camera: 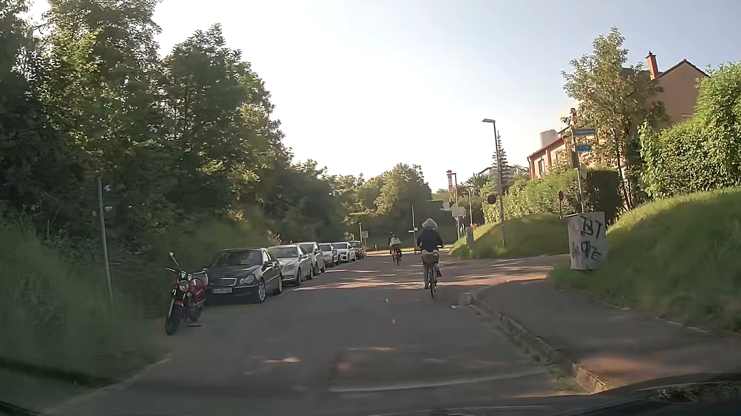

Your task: Follow the waypoints while adhering to traffic rules and regulations

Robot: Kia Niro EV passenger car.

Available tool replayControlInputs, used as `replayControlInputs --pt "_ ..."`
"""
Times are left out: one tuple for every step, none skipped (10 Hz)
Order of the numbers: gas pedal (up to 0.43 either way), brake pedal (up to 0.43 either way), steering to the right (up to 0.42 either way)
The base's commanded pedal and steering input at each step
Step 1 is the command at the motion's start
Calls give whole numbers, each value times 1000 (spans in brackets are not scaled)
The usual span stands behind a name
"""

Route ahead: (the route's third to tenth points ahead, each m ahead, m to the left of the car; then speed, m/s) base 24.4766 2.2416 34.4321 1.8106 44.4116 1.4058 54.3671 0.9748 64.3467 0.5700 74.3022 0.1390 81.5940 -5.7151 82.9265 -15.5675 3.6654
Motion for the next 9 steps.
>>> replayControlInputs --pt "0 0 2" --pt "0 0 2" --pt "0 0 2" --pt "0 0 2" --pt "0 0 1" --pt "0 0 2" --pt "0 0 1" --pt "0 0 2" --pt "0 0 1"
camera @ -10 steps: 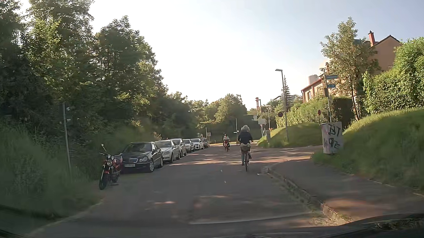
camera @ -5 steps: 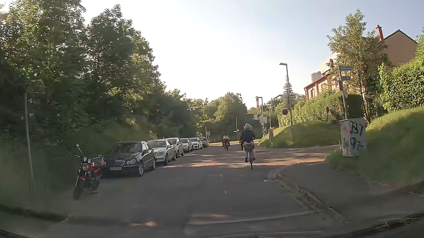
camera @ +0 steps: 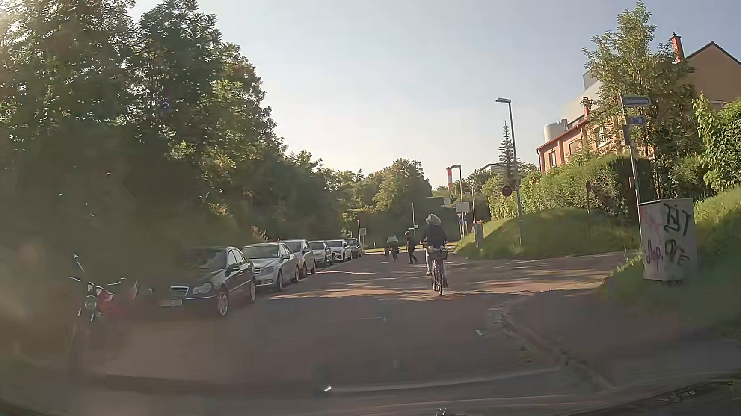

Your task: Follow the waypoints while adhering to traffic rules and regulations

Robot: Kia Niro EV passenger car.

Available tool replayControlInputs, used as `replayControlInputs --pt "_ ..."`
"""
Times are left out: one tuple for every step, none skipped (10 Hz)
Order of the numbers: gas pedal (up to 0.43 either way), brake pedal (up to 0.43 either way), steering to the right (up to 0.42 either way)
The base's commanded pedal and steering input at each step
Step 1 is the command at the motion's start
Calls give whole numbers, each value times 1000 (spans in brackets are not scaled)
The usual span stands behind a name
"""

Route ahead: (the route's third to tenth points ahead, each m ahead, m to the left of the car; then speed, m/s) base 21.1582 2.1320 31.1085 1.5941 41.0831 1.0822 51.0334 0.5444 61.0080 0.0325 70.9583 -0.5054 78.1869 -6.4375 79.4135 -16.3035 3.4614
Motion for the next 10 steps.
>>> replayControlInputs --pt "0 0 2" --pt "0 0 2" --pt "0 0 2" --pt "0 0 2" --pt "0 0 2" --pt "0 0 2" --pt "0 0 2" --pt "0 0 3" --pt "0 0 4" --pt "0 0 4"
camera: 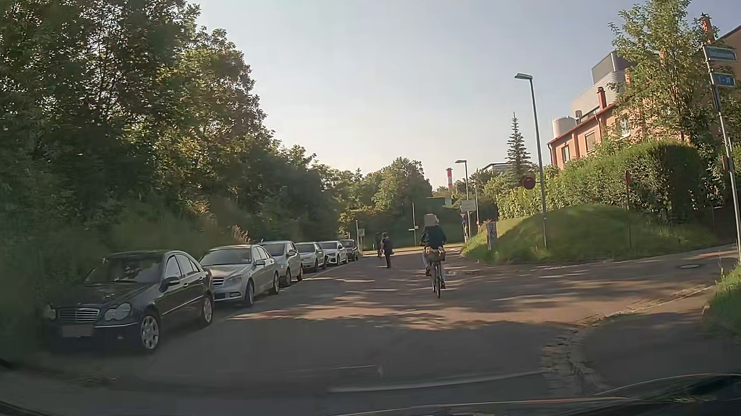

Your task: Follow the waypoints while adhering to traffic rules and regulations

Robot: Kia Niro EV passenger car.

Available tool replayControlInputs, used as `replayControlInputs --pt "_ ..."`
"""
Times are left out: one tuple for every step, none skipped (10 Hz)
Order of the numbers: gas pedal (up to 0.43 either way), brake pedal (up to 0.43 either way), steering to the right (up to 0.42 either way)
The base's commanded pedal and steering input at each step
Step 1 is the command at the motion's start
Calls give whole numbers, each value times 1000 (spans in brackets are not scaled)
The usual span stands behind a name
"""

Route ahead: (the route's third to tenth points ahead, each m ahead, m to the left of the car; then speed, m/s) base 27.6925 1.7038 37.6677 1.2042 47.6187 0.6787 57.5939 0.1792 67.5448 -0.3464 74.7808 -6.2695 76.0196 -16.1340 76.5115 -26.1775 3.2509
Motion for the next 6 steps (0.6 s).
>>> replayControlInputs --pt "0 0 4" --pt "0 0 4" --pt "0 0 5" --pt "0 0 6" --pt "0 0 7" --pt "0 0 7"
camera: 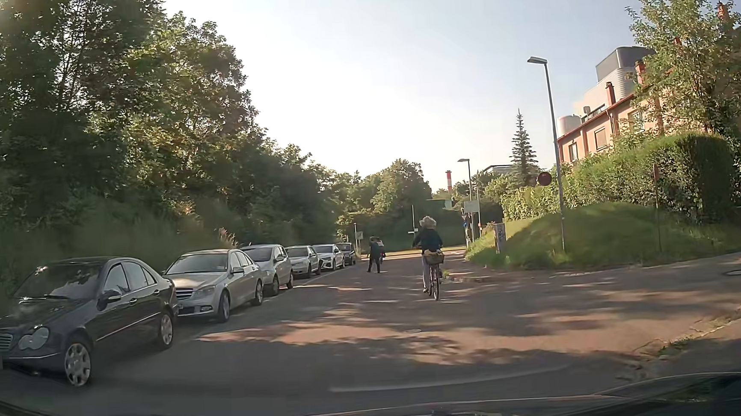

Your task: Follow the waypoints while adhering to traffic rules and regulations

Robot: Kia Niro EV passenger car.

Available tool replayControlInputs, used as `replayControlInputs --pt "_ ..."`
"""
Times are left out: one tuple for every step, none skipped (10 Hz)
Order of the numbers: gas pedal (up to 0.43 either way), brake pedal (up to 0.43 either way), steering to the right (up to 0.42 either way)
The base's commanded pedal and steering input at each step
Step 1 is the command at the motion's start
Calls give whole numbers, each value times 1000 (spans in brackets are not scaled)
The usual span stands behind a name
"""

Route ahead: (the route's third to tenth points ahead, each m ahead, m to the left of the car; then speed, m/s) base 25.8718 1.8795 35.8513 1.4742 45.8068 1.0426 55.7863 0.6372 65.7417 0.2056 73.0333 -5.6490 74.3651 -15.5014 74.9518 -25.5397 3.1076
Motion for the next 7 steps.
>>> replayControlInputs --pt "0 0 7" --pt "0 0 8" --pt "0 0 8" --pt "0 0 8" --pt "0 0 10" --pt "0 0 16" --pt "0 0 20"
